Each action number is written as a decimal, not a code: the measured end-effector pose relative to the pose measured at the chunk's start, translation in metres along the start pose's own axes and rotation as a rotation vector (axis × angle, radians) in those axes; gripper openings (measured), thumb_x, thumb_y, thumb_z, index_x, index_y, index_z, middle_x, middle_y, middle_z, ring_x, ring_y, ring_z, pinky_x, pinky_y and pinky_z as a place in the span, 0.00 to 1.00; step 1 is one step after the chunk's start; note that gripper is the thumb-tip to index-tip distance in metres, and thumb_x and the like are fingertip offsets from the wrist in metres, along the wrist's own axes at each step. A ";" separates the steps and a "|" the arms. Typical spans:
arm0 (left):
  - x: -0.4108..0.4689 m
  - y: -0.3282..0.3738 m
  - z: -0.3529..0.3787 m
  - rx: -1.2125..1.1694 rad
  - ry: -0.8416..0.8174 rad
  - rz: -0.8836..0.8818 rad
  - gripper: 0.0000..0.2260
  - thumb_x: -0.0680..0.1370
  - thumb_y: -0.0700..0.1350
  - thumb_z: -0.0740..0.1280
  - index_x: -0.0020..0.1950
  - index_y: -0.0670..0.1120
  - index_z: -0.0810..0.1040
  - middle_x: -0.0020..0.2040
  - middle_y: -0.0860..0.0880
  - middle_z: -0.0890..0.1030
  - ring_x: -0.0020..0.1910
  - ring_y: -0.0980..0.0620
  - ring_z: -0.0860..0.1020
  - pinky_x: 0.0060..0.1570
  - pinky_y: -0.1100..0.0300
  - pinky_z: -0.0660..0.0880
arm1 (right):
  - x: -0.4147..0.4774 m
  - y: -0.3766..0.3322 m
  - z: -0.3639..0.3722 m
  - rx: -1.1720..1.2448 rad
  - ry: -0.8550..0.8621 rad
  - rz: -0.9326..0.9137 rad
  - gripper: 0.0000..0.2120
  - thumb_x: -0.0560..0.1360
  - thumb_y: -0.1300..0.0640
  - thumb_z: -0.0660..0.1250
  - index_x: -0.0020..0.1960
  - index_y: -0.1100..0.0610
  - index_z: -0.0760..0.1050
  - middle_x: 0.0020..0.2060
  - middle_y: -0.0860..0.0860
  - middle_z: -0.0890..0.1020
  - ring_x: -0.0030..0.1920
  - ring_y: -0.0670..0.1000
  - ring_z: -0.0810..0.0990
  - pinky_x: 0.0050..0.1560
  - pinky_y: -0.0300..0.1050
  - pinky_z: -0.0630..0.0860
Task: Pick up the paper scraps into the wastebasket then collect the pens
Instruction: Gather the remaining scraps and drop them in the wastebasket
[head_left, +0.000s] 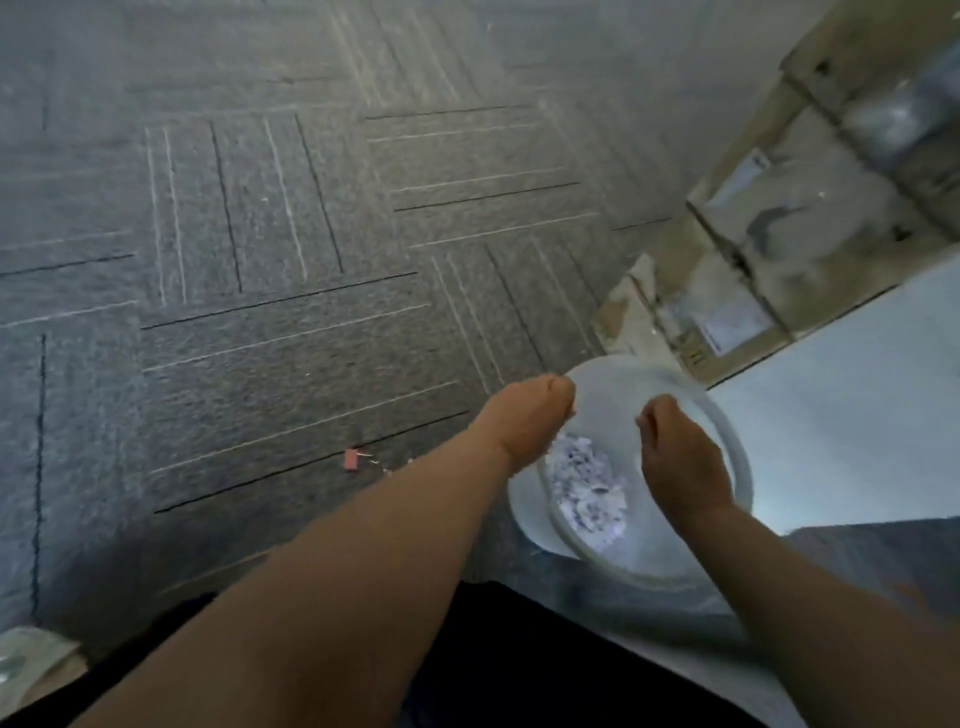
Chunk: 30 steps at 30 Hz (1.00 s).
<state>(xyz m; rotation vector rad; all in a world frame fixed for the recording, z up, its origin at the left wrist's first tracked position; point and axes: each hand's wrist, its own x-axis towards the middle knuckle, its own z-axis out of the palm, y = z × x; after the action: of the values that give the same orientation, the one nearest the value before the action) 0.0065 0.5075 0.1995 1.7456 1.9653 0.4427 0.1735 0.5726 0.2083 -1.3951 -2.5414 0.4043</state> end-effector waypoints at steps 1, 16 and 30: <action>0.008 0.009 0.004 0.030 -0.019 0.037 0.10 0.81 0.43 0.55 0.54 0.38 0.70 0.54 0.38 0.74 0.50 0.40 0.74 0.40 0.53 0.61 | -0.004 0.010 -0.002 -0.012 -0.005 0.024 0.08 0.79 0.59 0.58 0.41 0.57 0.66 0.33 0.56 0.75 0.34 0.59 0.76 0.36 0.56 0.75; 0.032 0.045 0.043 0.464 -0.146 0.242 0.10 0.78 0.38 0.59 0.57 0.44 0.73 0.59 0.44 0.73 0.50 0.43 0.76 0.53 0.53 0.66 | -0.030 0.055 -0.004 -0.308 -0.050 0.111 0.08 0.66 0.63 0.75 0.43 0.62 0.81 0.43 0.58 0.82 0.43 0.61 0.78 0.45 0.54 0.76; -0.008 0.017 0.043 0.334 -0.246 0.084 0.28 0.81 0.51 0.51 0.75 0.44 0.41 0.77 0.50 0.40 0.75 0.46 0.44 0.71 0.44 0.41 | -0.028 0.031 0.015 -0.254 -0.279 0.177 0.32 0.76 0.50 0.64 0.74 0.51 0.51 0.74 0.54 0.58 0.73 0.57 0.56 0.72 0.57 0.54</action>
<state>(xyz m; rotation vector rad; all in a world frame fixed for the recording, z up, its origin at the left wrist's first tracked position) 0.0452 0.4993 0.1737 1.9813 1.8730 -0.0806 0.2081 0.5622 0.1818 -1.7773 -2.7790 0.3347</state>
